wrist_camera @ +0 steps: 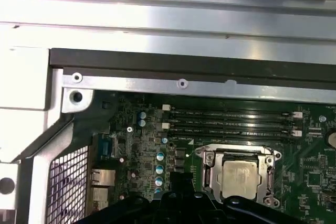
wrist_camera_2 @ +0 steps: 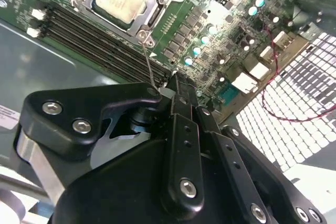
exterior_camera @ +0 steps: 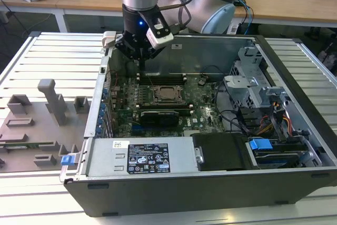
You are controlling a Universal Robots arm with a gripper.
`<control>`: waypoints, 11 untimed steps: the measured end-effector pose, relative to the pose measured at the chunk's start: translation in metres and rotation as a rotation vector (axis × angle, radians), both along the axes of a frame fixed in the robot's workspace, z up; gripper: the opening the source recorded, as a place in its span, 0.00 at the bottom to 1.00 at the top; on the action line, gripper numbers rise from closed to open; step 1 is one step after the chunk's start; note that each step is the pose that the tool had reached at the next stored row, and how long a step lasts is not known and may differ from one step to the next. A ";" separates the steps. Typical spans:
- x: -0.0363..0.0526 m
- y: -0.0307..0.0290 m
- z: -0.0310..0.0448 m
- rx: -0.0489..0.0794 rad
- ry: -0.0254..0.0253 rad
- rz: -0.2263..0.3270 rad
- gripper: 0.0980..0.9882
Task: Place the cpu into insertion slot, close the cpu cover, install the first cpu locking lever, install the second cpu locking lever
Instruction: 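Install the first cpu locking lever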
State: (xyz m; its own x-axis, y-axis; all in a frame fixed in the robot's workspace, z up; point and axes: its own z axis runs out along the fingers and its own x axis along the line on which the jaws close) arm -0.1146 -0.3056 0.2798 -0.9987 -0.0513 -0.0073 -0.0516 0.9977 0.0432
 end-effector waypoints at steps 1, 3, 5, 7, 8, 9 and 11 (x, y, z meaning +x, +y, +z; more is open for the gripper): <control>-0.0005 0.0010 -0.0020 0.000 0.0000 0.000 0.01; -0.0028 0.0045 -0.0058 0.000 -0.0001 0.000 0.01; -0.0049 0.0076 -0.0077 0.000 0.0001 0.000 0.01; -0.0054 0.0112 -0.0101 0.001 0.0000 0.000 0.01; -0.0054 0.0124 -0.0111 0.001 0.0000 0.000 0.01; -0.0054 0.0146 -0.0128 0.001 -0.0001 0.000 0.01; -0.0052 0.0160 -0.0140 0.002 -0.0001 0.000 0.01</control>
